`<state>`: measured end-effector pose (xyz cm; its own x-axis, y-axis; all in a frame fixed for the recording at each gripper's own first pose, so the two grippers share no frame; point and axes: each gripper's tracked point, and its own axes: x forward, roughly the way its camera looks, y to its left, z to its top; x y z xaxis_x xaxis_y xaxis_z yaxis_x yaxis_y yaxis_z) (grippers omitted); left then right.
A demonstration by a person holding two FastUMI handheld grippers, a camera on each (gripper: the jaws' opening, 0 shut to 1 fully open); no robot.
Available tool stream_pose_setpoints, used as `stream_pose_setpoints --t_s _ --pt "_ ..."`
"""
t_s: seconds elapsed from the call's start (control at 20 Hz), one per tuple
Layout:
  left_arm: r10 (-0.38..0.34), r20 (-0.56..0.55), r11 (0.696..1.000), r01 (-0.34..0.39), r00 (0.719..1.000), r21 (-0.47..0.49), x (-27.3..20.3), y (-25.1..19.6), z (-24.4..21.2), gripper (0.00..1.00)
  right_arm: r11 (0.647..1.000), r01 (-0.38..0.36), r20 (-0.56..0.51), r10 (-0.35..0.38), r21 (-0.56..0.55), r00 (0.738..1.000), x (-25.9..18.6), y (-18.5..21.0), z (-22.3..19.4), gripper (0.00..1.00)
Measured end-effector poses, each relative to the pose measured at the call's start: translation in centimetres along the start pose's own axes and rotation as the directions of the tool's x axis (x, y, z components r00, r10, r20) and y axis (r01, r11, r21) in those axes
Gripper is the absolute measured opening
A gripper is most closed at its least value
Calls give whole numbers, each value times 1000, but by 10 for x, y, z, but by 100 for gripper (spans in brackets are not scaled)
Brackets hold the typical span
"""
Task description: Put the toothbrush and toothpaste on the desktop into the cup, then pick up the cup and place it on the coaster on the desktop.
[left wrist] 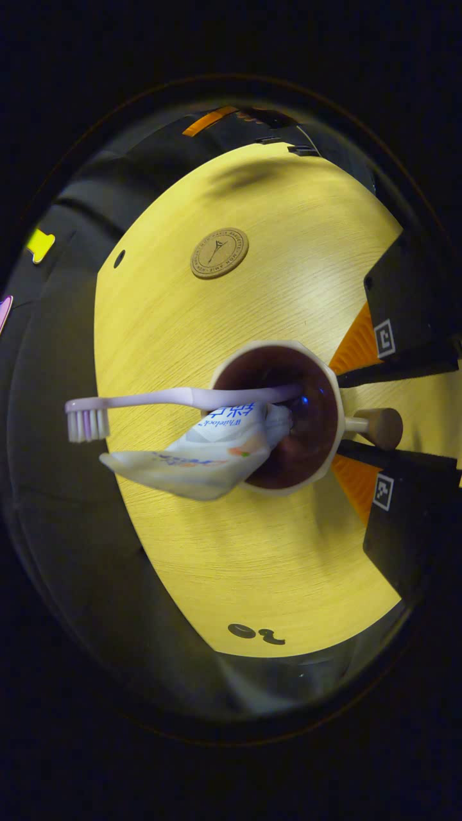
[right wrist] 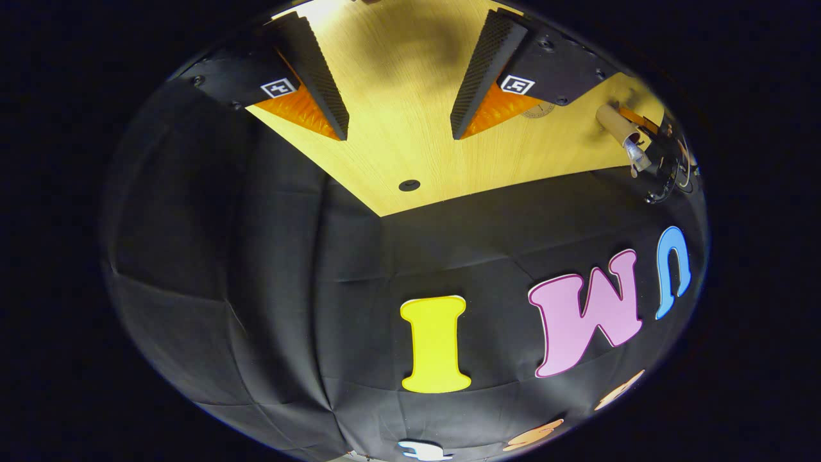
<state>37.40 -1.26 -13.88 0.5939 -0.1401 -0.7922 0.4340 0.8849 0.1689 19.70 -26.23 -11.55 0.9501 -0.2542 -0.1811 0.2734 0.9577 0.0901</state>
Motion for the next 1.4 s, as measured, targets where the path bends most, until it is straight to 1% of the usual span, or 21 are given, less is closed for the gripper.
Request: stream_pose_setpoints --t_s 0.05,0.1,0.15,0.45,0.55,0.65,0.8,0.85,1.0,1.15,1.2,1.25,1.35,1.4 --pt "5 -13 1000 -5 1000 -6 0 0 -1 49 1000 3 -10 -3 16 1000 -2 -1 -3 98" --pt "12 -22 1000 -13 1000 -16 -1 0 -2 36 999 5 -17 -4 39 1000 -4 -1 -5 98" --pt "20 -28 1000 -21 999 -23 0 -1 -3 31 998 7 -22 -6 64 1000 -5 -1 -6 98" --pt "46 -7 994 -46 999 -101 2 -10 -6 28 989 32 -53 -24 144 998 -22 0 -4 98" --pt "55 20 988 -52 998 -146 -2 -10 -6 27 990 27 -59 -19 139 998 -29 4 -2 98" --pt "43 48 979 -33 998 -199 -3 -16 -7 26 992 19 -64 -11 124 998 -36 7 0 98" --pt "40 68 973 -23 997 -231 -6 -20 -7 26 992 9 -71 0 126 997 -41 11 1 98" --pt "43 75 973 -24 996 -231 -9 -20 -7 26 992 5 -74 5 128 997 -42 13 1 98" --pt "57 111 981 -35 992 -192 -23 -21 3 25 992 -12 -82 22 123 996 -44 19 -2 98" --pt "40 144 986 -16 989 -167 -36 -35 19 25 993 -34 -83 44 110 996 -49 25 -3 98" --pt "35 155 988 -11 987 -154 -39 -41 26 30 993 -41 -84 50 111 995 -50 27 -4 98" --pt "30 166 990 -7 986 -138 -42 -48 33 25 992 -46 -87 57 114 995 -53 28 -6 98" --pt "19 181 995 -1 983 -100 -49 -60 45 25 991 -54 -92 65 122 994 -55 29 -9 98" --pt "13 186 997 3 982 -82 -49 -68 51 21 991 -57 -96 69 125 993 -56 30 -10 98"
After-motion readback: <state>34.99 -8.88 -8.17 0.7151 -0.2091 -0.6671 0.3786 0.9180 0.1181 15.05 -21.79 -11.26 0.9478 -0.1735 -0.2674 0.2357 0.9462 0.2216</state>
